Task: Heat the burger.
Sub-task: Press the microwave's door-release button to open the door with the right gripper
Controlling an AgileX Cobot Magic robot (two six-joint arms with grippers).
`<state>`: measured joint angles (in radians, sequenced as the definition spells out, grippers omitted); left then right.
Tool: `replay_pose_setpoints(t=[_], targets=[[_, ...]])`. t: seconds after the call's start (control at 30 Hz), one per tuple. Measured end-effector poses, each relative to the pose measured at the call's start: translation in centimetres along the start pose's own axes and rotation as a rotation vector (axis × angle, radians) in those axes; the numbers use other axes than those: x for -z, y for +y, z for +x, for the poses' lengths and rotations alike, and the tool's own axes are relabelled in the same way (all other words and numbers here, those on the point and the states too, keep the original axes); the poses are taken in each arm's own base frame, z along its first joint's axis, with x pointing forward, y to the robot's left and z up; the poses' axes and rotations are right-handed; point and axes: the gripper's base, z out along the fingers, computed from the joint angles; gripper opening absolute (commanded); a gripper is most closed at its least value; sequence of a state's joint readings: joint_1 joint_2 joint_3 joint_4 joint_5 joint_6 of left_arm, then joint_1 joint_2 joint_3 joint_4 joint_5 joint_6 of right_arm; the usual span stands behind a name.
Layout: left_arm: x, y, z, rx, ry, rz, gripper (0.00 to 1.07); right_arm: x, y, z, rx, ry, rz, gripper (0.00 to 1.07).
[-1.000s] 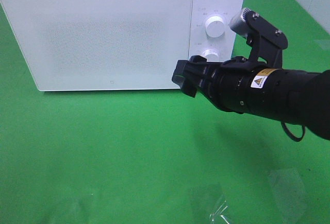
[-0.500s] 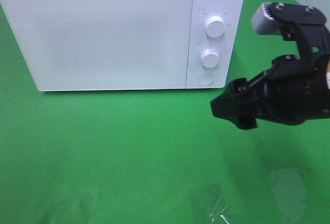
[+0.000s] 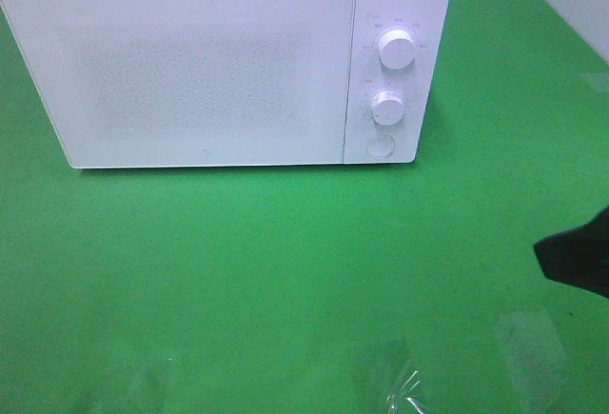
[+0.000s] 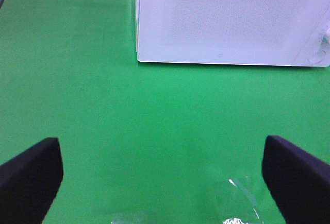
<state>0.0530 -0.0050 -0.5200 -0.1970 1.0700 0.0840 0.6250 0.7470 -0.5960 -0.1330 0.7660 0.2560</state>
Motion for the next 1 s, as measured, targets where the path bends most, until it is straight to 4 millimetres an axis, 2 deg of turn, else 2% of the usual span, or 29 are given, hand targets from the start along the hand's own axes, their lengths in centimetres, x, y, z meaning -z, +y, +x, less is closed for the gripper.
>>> replay_pose_setpoints(t=[0.03,0.1,0.13,0.17,0.2,0.23,0.27,0.3,0.37,0.53,0.6,0.7,0.77,0.87,0.93,1.0], targets=[[0.0,0.0,0.0,0.0,0.0,0.0,0.98,1.0,-0.2,0.6,-0.003,0.001,0.005,0.73],[0.0,0.0,0.0,0.0,0.0,0.0,0.98,1.4,-0.3,0.9,-0.001,-0.002,0.007,0.73],[0.0,0.0,0.0,0.0,0.0,0.0,0.98,2.6,-0.6,1.5,0.0,-0.022,0.007,0.73],[0.0,0.0,0.0,0.0,0.0,0.0,0.98,2.6,-0.6,1.5,0.0,-0.022,0.007,0.73],[0.0,0.0,0.0,0.0,0.0,0.0,0.98,3.7,-0.8,2.1,-0.002,-0.052,0.008,0.73],[0.0,0.0,0.0,0.0,0.0,0.0,0.98,3.7,-0.8,2.1,-0.002,-0.052,0.008,0.73],[0.0,0.0,0.0,0.0,0.0,0.0,0.98,4.7,-1.2,2.7,-0.021,-0.085,0.021,0.73],[0.0,0.0,0.0,0.0,0.0,0.0,0.98,4.7,-1.2,2.7,-0.021,-0.085,0.021,0.73],[0.0,0.0,0.0,0.0,0.0,0.0,0.98,6.1,-2.0,3.7,-0.07,-0.129,0.081,0.73],[0.0,0.0,0.0,0.0,0.0,0.0,0.98,7.1,-2.5,4.5,-0.093,-0.171,0.137,0.73],[0.0,0.0,0.0,0.0,0.0,0.0,0.98,8.5,-2.8,5.5,-0.125,-0.245,0.203,0.73],[0.0,0.0,0.0,0.0,0.0,0.0,0.98,8.8,-2.8,5.8,-0.136,-0.266,0.219,0.73],[0.0,0.0,0.0,0.0,0.0,0.0,0.98,9.4,-2.8,7.3,-0.179,-0.321,0.268,0.73],[0.0,0.0,0.0,0.0,0.0,0.0,0.98,9.4,-2.7,7.7,-0.189,-0.33,0.274,0.73],[0.0,0.0,0.0,0.0,0.0,0.0,0.98,9.1,-2.4,9.1,-0.223,-0.37,0.282,0.73],[0.0,0.0,0.0,0.0,0.0,0.0,0.98,9.1,-2.2,9.5,-0.235,-0.415,0.286,0.73]])
